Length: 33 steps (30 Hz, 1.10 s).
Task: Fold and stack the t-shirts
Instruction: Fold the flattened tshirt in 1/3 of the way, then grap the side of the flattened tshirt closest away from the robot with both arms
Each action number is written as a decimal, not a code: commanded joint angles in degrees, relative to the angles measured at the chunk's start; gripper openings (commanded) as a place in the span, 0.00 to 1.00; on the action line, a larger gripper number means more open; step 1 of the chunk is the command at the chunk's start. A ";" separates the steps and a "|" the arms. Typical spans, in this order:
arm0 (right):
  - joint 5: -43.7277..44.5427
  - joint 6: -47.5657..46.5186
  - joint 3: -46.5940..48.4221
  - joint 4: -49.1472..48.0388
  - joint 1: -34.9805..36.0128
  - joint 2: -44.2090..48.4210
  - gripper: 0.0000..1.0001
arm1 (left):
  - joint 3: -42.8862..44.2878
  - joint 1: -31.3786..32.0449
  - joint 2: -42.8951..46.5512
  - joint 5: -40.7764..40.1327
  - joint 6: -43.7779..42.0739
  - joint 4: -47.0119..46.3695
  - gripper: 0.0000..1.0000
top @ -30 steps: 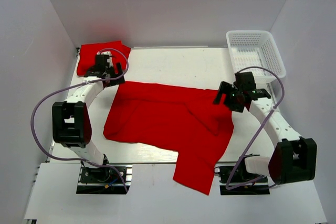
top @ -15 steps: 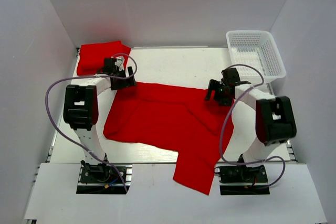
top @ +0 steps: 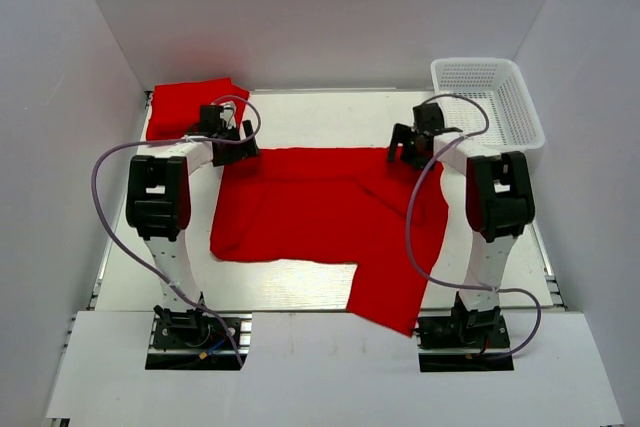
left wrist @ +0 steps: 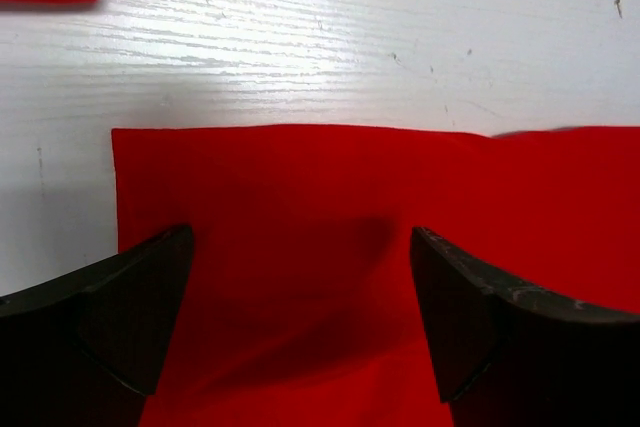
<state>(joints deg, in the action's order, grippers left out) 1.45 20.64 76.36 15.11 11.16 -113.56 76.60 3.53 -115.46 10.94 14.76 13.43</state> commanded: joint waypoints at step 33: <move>7.95 1.68 -26.17 11.58 4.49 45.61 0.90 | -40.00 0.78 56.12 -15.78 16.08 15.58 0.81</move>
<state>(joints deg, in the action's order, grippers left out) 6.90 19.14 51.35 24.56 15.46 -72.77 41.10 3.99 -64.51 -6.85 26.85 28.10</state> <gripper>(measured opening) 0.896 0.825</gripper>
